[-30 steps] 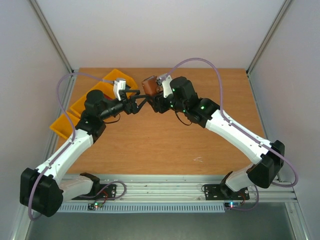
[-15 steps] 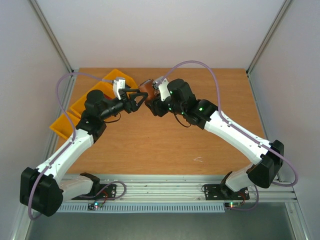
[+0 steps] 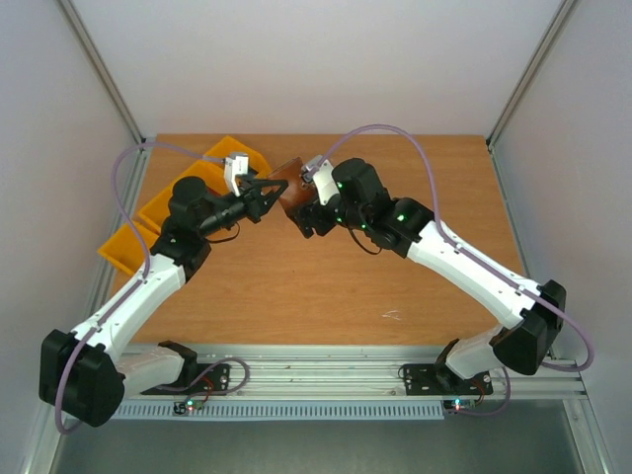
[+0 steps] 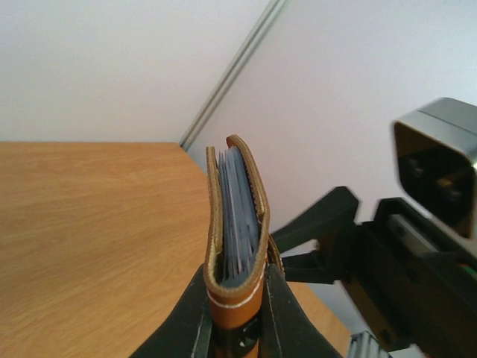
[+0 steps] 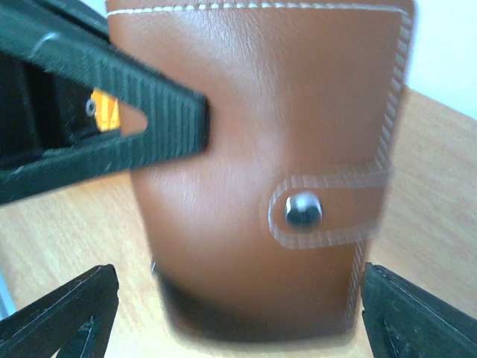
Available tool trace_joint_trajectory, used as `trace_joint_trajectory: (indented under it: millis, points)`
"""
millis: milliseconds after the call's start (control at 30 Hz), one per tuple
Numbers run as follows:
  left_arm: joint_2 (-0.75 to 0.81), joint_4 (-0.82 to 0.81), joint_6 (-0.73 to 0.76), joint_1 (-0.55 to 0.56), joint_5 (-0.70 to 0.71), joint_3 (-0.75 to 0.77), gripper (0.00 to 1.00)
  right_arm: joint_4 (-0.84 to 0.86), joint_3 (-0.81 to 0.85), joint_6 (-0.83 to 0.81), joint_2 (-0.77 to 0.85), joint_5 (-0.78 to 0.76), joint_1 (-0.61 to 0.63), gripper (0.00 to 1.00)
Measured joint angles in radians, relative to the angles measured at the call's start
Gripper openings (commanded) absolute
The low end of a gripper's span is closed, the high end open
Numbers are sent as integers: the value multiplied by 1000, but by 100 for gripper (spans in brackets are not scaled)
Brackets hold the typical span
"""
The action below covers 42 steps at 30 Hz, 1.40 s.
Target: Take the credit cards out of the card holder
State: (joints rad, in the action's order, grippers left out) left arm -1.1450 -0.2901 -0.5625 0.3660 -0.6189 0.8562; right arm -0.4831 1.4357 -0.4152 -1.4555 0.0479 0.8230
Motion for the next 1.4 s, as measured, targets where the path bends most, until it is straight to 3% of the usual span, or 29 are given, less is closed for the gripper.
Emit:
trace_joint_trajectory:
  millis: [100,267,367,800,1400]
  points:
    - [7,35,24,1,51,-2,0,-61,0,-19,35,14,-16,88]
    - [16,75,55,-2,126,-8,0,-182,38,-70,101,10,-43,69]
    - [16,79,61,-2,135,-8,0,-225,116,-87,76,6,-48,65]
    - [20,81,66,9,137,-8,0,-193,258,-72,-141,16,-43,44]
    - [20,81,66,8,152,-19,0,-215,323,-77,-218,-120,-20,18]
